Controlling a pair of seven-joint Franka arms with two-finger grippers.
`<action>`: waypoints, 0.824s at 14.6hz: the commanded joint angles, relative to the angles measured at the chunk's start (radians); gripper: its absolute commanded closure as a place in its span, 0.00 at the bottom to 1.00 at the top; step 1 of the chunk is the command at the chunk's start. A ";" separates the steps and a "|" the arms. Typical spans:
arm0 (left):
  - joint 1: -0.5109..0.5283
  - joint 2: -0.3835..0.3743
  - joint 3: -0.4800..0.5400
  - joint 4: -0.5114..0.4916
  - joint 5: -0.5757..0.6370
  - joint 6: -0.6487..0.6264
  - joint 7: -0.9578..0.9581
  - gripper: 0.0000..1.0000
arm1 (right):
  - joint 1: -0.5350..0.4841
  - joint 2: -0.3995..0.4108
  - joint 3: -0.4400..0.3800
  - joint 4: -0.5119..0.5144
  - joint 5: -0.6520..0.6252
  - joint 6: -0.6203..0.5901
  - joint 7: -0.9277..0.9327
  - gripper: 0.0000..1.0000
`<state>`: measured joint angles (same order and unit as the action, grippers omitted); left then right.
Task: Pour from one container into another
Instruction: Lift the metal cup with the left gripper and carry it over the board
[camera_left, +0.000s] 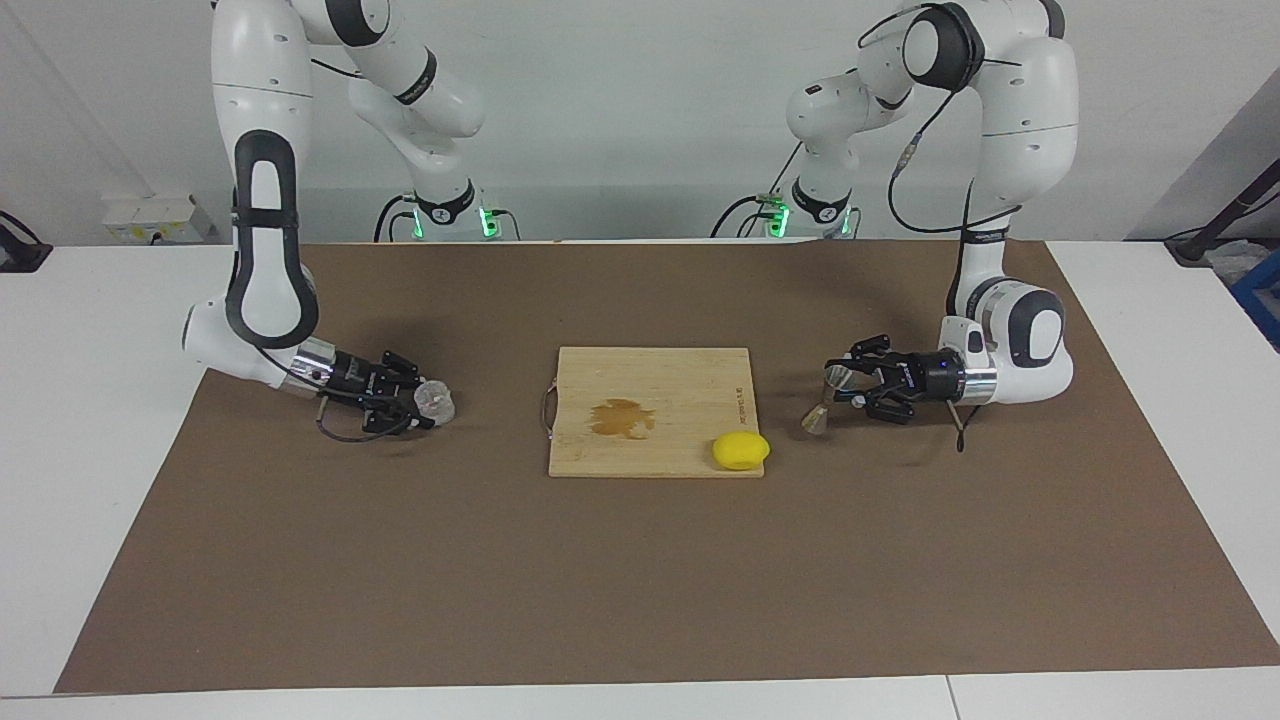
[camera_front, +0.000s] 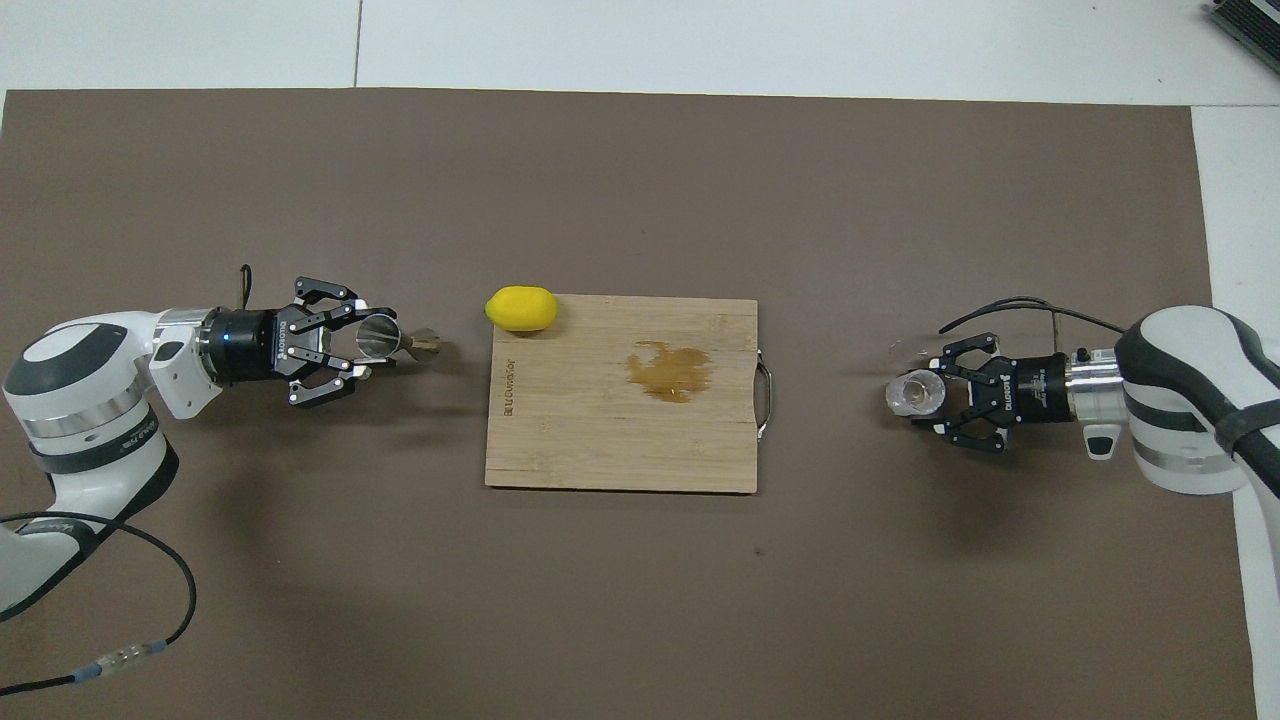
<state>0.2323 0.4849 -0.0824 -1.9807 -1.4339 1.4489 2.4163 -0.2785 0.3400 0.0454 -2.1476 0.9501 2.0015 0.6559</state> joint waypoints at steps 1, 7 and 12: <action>-0.068 -0.101 0.013 -0.096 -0.060 0.076 -0.008 0.69 | -0.013 -0.022 0.008 -0.029 0.033 0.011 -0.042 0.38; -0.191 -0.157 0.013 -0.176 -0.155 0.169 -0.048 0.68 | -0.004 -0.022 0.010 -0.031 0.033 0.013 -0.042 0.28; -0.303 -0.173 0.013 -0.216 -0.270 0.248 -0.046 0.68 | 0.001 -0.022 0.010 -0.031 0.033 0.013 -0.042 0.29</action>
<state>-0.0181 0.3574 -0.0833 -2.1549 -1.6455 1.6569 2.3810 -0.2763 0.3396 0.0510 -2.1505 0.9501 2.0019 0.6544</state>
